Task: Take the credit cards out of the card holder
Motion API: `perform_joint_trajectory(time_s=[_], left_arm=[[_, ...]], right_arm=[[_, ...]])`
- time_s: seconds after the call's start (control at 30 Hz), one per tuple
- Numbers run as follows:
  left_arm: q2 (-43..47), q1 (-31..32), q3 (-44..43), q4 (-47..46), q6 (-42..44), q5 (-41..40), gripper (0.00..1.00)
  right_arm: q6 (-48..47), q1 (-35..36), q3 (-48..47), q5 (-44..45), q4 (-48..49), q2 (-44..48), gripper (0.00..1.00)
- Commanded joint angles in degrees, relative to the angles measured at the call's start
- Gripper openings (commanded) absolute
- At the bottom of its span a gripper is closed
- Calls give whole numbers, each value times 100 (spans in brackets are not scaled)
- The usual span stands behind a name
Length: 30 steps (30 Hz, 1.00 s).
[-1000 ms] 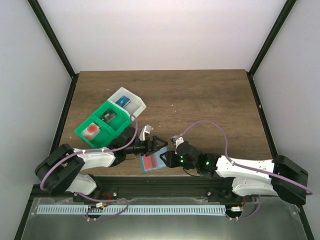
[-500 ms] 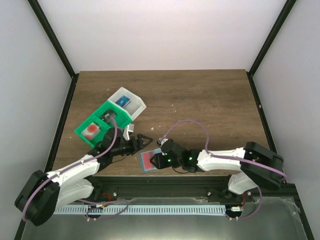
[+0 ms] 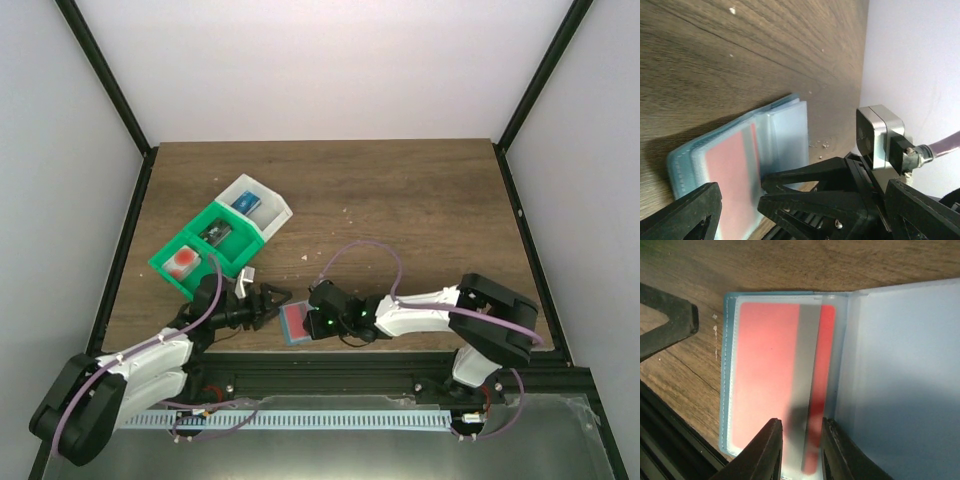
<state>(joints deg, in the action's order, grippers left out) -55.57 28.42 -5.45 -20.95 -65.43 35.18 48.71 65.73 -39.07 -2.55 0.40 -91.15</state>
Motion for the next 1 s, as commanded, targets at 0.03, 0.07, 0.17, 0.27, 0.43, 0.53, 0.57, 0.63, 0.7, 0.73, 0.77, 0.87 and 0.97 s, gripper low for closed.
perform_joint_trajectory(time_s=[0.03, 0.07, 0.17, 0.27, 0.43, 0.53, 0.57, 0.63, 0.7, 0.73, 0.77, 0.87, 0.97], left_arm=[[71, -30, 75, -397, -115, 253, 91], [99, -30, 90, -391, -130, 221, 91], [113, -30, 94, -460, -184, 194, 91], [46, -30, 16, -474, -179, 258, 91], [-41, -30, -12, -554, -269, 382, 91], [-50, -30, -92, -364, -91, 347, 91], [-46, -30, -128, -251, -5, 324, 91], [-50, -30, -169, -100, 113, 285, 91], [-37, -30, -174, -35, 180, 254, 91], [-33, -30, -168, -6, 209, 218, 91], [-33, -30, -184, 14, 234, 202, 91], [-46, -34, -327, 221, 369, 208, 91], [-68, -30, -526, 730, 570, 207, 92]], right_arm=[[65, 38, -245, 479, -562, -97, 24], [64, 37, -235, 478, -541, -117, 23], [97, 37, -273, 411, -454, -300, 17], [132, 37, -295, 371, -404, -479, 14], [266, 36, -201, 274, -133, -556, 7], [288, 44, -231, 222, -5, -637, 4], [302, 37, -253, 213, -5, -661, 3], [325, 44, -259, 195, 16, -686, 2], [366, 41, -195, 174, 84, -678, 2], [383, 44, -157, 155, 131, -666, 2], [396, 38, -147, 134, 146, -660, 2], [429, 44, -91, 142, 160, -602, 2], [440, 35, -57, 199, 184, -545, 2]])
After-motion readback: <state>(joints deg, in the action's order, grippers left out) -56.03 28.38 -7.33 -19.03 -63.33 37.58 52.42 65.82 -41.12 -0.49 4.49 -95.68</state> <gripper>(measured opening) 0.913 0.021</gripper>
